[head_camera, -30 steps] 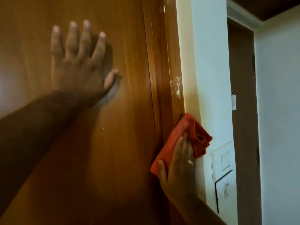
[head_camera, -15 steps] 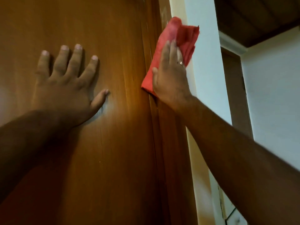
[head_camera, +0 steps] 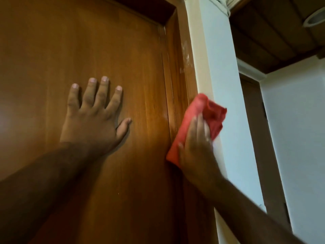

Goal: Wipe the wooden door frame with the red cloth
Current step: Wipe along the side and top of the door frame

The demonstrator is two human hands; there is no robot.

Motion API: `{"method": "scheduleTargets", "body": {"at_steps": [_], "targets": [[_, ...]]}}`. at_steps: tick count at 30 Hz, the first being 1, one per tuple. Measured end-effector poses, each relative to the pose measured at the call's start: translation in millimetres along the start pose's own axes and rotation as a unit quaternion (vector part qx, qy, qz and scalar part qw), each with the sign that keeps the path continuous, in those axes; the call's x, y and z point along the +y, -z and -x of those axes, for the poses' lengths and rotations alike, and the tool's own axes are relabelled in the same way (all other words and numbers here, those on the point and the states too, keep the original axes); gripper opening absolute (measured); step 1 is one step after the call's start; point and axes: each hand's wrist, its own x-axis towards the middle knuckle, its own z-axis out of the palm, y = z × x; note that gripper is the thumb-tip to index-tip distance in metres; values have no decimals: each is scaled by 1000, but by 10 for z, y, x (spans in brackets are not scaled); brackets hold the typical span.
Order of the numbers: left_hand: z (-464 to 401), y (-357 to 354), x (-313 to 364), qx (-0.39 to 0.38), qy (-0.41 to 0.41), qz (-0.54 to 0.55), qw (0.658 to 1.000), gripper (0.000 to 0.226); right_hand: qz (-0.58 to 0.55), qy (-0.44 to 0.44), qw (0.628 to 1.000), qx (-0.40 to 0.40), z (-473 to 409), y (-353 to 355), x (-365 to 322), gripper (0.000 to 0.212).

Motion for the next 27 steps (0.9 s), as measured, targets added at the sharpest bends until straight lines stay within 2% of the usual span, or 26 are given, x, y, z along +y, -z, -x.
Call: {"method": "scheduleTargets", "body": {"at_steps": [4,7,10,13,16,19,22,24,27], "targets": [[14,11,3,-8,5,5,1000,82,-50,-33,998,15,-1282,191,-79,89],[15,54,-1,-16,7,16,1000,83,-34,-35,999,10,-2087,338,-118,86],[25,72,4,-29,12,18,999,84,-28,-41,998,-23,-2498,452,-126,84],[22,94,-1,-33,10,28,999,84,-25,-35,999,-10,-2365,431,-119,82],[26,101,5,-34,6,32,999,84,-26,-15,1000,-4,-1765,341,-79,90],[24,95,-66,-36,-12,18,999,84,1,-12,1000,-28,-965,217,-19,94],[-97,111,-284,-22,-37,-11,999,84,80,20,994,-74,-501,124,68,83],[-270,132,-492,1,-21,-34,999,83,64,11,995,-70,-641,155,76,86],[-596,182,-812,39,19,-48,998,82,7,-7,999,-39,-1315,257,-14,96]]}}
